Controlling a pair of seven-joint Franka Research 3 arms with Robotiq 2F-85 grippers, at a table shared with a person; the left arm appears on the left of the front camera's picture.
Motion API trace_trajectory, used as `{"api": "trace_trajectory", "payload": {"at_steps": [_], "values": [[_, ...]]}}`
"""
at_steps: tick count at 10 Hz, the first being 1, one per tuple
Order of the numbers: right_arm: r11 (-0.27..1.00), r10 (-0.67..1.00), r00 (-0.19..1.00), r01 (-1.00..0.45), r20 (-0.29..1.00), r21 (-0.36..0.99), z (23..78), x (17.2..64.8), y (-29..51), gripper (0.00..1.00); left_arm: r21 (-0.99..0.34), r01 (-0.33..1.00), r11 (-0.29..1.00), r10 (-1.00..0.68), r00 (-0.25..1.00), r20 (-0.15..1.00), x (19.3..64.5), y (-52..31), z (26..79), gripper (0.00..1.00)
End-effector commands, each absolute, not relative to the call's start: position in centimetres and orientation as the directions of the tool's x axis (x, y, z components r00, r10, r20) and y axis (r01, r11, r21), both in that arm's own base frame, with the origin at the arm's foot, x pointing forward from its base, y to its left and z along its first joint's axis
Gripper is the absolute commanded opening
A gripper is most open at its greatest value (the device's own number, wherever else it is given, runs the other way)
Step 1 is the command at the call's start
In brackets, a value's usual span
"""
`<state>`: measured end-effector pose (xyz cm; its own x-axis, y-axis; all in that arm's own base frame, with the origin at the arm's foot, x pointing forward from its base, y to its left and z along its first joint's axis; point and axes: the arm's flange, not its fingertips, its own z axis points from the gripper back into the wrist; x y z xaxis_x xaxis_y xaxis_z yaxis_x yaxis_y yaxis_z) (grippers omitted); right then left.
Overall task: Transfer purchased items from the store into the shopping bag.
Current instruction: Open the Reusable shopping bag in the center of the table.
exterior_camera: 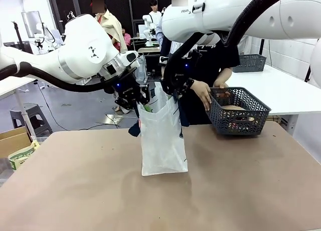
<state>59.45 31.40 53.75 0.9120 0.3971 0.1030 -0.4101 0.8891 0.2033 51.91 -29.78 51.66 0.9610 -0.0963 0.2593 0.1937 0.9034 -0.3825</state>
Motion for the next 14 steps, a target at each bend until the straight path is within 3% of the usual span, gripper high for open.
{"api": "trace_trajectory", "payload": {"at_steps": [1,5,8,11,14], "values": [[0.895,0.36,0.927,-0.375,0.107,0.243,53.3,58.0,30.0,0.0,-0.402,0.2,0.894,-0.095,0.959,0.266,51.3,-27.6,51.2,0.0],[0.898,0.378,0.922,-0.386,0.082,0.211,54.1,56.9,28.0,0.0,-0.377,0.169,0.911,-0.067,0.961,0.268,51.4,-24.8,51.6,0.0],[0.858,0.5,0.866,-0.496,0.006,0.132,54.7,55.9,27.0,0.0,-0.222,0.167,0.961,-0.102,0.956,0.277,50.9,-24.4,52.3,0.0],[0.809,0.585,0.808,-0.588,0.076,0.021,54.3,55.4,26.4,0.0,-0.085,0.234,0.968,-0.206,0.945,0.256,49.9,-26.0,52.3,0.0],[0.767,0.635,0.758,-0.642,0.151,-0.004,53.9,54.3,25.3,0.0,-0.094,0.234,0.968,-0.203,0.943,0.263,49.7,-25.6,52.3,0.0]]}}
